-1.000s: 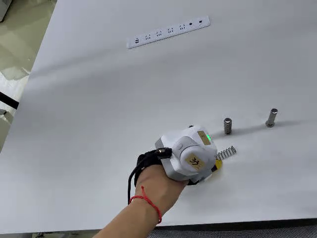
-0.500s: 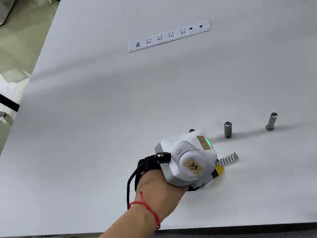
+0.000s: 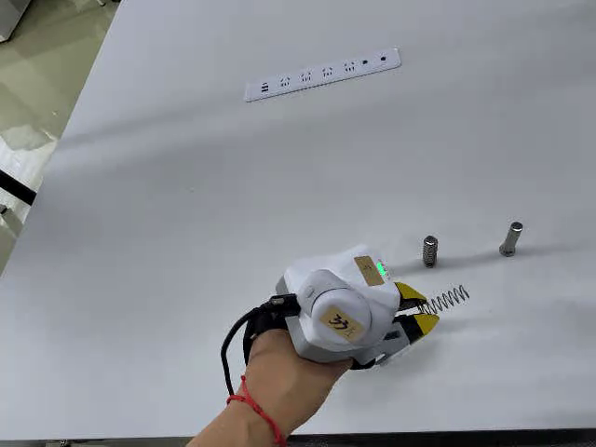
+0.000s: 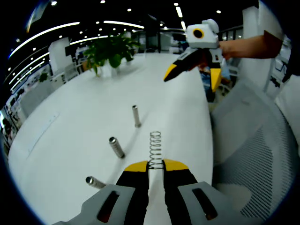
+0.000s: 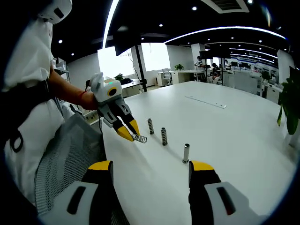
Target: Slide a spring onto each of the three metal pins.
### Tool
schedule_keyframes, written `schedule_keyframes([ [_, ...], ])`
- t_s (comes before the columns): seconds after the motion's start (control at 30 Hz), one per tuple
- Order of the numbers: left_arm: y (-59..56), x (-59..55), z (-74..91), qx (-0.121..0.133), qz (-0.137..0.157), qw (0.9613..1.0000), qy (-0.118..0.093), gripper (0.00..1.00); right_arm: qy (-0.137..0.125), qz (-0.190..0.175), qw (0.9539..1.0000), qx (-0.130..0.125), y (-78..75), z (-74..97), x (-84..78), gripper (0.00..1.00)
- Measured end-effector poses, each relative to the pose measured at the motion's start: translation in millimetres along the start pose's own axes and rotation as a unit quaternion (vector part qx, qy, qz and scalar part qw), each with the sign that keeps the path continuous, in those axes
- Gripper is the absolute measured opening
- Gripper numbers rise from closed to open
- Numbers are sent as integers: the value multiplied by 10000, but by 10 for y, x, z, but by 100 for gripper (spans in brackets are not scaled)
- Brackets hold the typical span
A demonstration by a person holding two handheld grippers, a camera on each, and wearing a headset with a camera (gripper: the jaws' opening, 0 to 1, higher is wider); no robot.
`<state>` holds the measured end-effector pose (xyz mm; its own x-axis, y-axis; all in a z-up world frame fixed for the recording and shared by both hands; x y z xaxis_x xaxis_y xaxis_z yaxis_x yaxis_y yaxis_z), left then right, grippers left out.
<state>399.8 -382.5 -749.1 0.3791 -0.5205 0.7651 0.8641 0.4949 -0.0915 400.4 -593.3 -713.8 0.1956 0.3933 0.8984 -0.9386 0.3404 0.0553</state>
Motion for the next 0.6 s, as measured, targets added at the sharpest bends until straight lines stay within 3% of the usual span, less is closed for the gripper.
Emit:
schedule_keyframes([
  [0.13, -51, 122, 123, -57, 65, 9992, -386, 11, -55, -210, 9996, 185, 36, -90, 174, 58],
  [0.33, -119, 288, 298, -162, 134, 9956, -913, 11, -314, -245, 9983, 420, 101, -258, 454, 49],
  [0.6, -202, 414, 450, -287, 127, 9903, -1354, 11, -483, -359, 9954, 742, 170, -426, 778, 33],
])
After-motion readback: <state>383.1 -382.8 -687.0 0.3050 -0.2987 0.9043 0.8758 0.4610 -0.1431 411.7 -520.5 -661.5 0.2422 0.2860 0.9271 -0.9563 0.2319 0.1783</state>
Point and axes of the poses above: the centre of the closed fingertips' face, and the gripper's own axes: z roughly backward along the fingers, y roughly to its left, x roughly out of its top, the point moved 6 cm from there along z, roughly backward along the fingers, and after that the axes turned 7 degrees about z, right-handed, at the moved point
